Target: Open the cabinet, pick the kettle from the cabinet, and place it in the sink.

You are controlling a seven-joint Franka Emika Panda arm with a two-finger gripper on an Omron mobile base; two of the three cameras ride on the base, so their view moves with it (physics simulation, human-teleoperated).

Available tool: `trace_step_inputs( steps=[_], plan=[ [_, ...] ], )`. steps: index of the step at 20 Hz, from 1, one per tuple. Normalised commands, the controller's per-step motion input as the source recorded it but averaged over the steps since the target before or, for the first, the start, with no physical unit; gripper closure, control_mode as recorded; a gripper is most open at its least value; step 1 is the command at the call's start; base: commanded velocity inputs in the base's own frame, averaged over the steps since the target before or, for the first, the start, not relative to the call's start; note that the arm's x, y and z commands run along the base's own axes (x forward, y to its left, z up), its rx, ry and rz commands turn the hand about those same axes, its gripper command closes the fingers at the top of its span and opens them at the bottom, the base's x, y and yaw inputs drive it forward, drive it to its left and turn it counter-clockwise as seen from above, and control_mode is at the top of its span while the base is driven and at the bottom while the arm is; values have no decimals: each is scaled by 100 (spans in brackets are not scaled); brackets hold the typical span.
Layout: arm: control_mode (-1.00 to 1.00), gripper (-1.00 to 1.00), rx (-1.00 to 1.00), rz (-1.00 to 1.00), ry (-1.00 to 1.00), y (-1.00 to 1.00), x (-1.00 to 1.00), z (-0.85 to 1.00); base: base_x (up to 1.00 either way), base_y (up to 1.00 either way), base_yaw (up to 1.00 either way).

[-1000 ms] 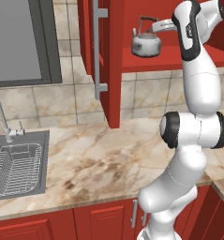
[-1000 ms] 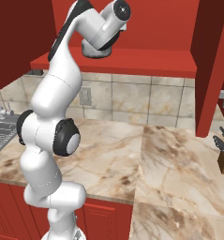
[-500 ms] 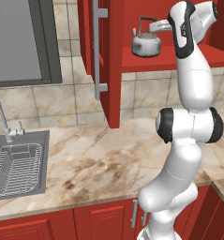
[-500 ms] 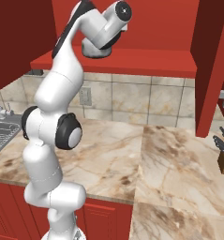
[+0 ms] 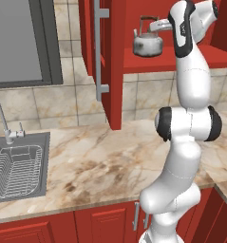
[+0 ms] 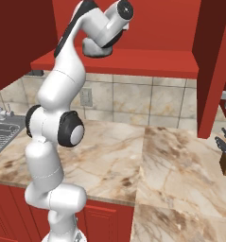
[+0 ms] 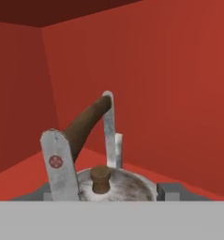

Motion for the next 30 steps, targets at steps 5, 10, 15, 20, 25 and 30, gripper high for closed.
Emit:
trace_step_inputs(
  steps=[5,10,15,20,25,30],
  plan=[
    [-100,100,0,0,0,0,-3,0,0,0,0],
    [-100,100,0,0,-1,-1,-25,0,0,0,0],
    [-100,100,1,-3,-8,-8,-55,0,0,0,0],
    [-100,100,4,-7,-16,-9,-72,-1,0,0,0],
    [-100,100,1,-12,-7,-1,-75,-4,0,0,0],
    [-100,100,0,-11,0,-1,-72,-1,0,0,0]
  ],
)
